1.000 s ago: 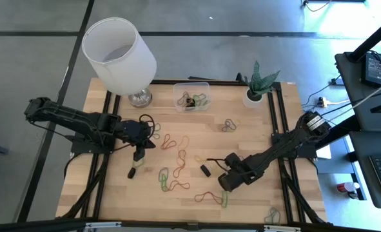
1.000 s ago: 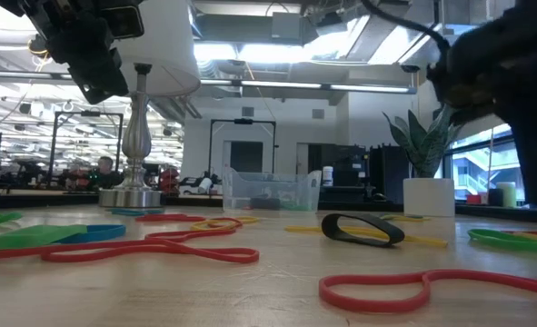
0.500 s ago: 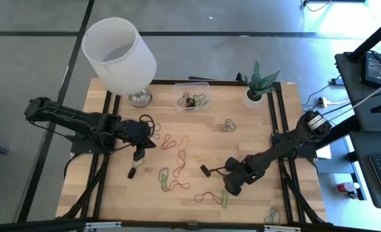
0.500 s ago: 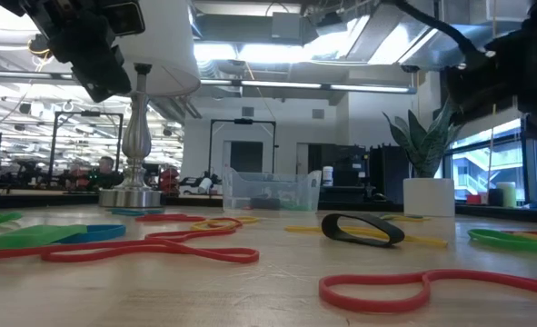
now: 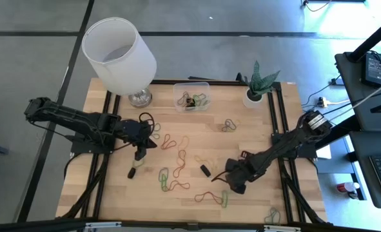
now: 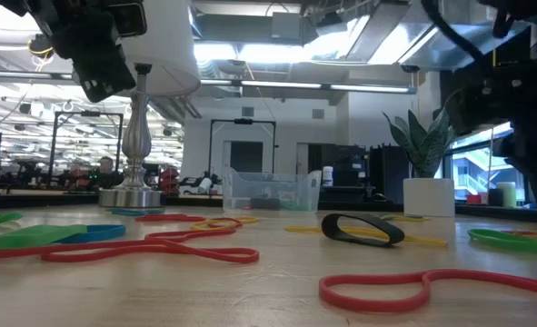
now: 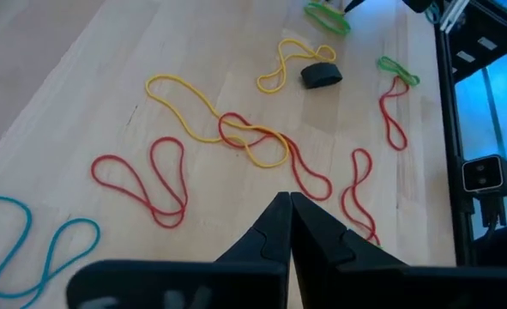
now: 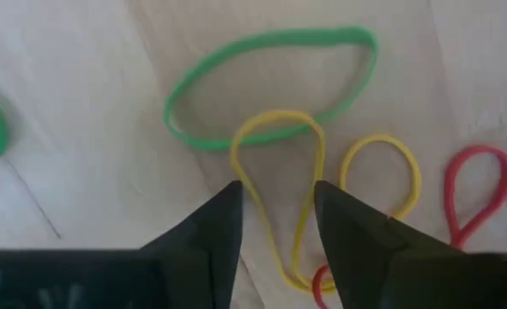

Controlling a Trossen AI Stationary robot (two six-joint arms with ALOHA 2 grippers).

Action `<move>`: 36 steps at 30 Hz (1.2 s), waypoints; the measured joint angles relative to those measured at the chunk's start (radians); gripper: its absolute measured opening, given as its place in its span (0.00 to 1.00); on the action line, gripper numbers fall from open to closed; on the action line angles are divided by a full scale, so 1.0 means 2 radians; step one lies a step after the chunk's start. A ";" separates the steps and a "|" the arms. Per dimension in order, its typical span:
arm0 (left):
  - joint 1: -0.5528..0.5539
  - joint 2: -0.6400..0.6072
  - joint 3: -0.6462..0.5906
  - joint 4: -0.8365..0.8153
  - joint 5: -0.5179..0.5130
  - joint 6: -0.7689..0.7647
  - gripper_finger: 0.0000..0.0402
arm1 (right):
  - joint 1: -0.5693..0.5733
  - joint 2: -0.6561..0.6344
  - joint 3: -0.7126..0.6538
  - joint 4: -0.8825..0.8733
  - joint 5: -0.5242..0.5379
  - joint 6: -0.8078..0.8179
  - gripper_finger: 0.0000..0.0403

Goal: Pick and place rubber bands into bin
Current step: Put the yellow rubber band into the transparent bin

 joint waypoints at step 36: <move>0.000 0.000 0.000 0.020 -0.023 -0.013 0.00 | 0.008 -0.277 0.132 -0.174 0.328 0.002 0.00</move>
